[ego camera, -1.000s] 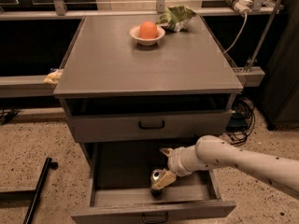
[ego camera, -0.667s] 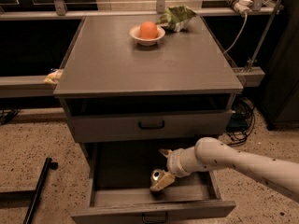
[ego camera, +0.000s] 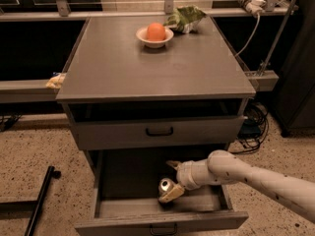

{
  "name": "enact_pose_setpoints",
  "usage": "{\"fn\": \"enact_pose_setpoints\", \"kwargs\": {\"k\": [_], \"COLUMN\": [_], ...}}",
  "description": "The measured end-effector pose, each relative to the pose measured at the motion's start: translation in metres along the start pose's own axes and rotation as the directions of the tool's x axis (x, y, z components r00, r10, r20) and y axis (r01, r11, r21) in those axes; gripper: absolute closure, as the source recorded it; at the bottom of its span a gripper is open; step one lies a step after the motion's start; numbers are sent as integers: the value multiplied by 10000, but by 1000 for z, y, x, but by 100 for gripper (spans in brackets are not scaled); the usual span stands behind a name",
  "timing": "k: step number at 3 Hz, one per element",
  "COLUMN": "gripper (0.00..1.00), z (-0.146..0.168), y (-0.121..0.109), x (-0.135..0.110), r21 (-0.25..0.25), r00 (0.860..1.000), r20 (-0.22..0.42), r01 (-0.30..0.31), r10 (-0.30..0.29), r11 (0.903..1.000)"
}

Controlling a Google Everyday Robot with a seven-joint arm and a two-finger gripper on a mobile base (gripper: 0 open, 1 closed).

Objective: Pick 7up can from middle drawer and place on counter

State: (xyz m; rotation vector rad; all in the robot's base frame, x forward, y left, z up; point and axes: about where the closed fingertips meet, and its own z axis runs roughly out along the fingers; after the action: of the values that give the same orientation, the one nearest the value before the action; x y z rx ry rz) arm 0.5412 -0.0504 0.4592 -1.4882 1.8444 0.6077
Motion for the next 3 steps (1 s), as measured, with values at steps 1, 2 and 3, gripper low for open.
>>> {"fn": "enact_pose_setpoints", "kwargs": {"k": [1, 2, 3], "gripper": [17, 19, 38], "z": [11, 20, 23], "y": [5, 13, 17], "x": [12, 25, 29], "r21": [-323, -680, -818], "r00": [10000, 9999, 9998], "r20": [55, -59, -114], "r01": [-57, -158, -193], "r10": [58, 154, 184], "r11": [9995, 9976, 9965]}}
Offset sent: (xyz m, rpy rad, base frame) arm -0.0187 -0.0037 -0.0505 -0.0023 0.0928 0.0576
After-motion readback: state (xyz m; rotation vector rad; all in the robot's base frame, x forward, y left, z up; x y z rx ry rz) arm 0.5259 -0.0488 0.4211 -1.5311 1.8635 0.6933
